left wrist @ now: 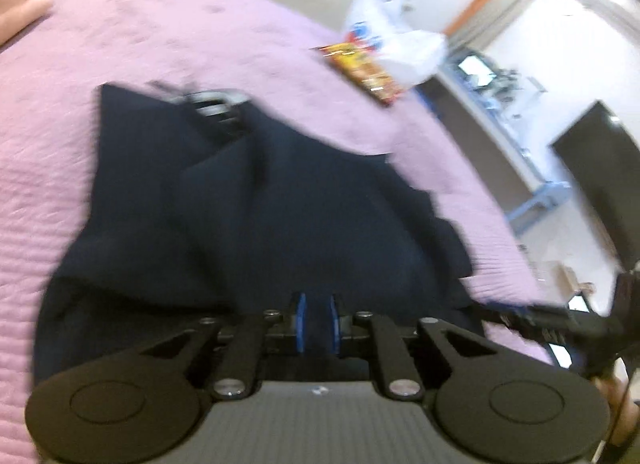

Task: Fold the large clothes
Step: 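Open both grippers and release the folded hood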

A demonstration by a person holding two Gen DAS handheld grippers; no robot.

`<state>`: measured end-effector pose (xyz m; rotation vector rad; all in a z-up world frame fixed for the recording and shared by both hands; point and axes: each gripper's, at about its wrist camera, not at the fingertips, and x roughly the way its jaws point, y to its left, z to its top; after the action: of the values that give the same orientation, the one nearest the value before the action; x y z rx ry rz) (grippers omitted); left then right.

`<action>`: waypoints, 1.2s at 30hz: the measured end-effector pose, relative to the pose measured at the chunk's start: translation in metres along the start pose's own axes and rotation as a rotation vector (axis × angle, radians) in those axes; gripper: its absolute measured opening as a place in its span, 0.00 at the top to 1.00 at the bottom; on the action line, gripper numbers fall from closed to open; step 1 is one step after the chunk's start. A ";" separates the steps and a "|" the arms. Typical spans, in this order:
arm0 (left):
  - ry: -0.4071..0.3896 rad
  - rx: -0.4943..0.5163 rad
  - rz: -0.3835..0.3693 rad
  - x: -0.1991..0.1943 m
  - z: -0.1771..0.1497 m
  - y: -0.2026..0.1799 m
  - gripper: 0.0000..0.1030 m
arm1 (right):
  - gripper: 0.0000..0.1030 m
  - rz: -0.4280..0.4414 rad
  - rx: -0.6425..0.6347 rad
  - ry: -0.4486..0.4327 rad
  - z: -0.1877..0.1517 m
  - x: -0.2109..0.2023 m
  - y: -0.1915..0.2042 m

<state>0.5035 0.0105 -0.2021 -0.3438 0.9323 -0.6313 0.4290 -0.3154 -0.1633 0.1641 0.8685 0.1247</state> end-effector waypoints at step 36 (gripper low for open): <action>-0.055 0.027 0.200 -0.178 -0.233 -0.042 0.56 | 0.41 0.099 -0.160 0.090 -0.185 -0.095 0.033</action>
<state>0.2180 0.0900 -0.1970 -0.2392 0.8925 -0.4487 0.2251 -0.2828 -0.2034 0.0523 0.9362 0.2953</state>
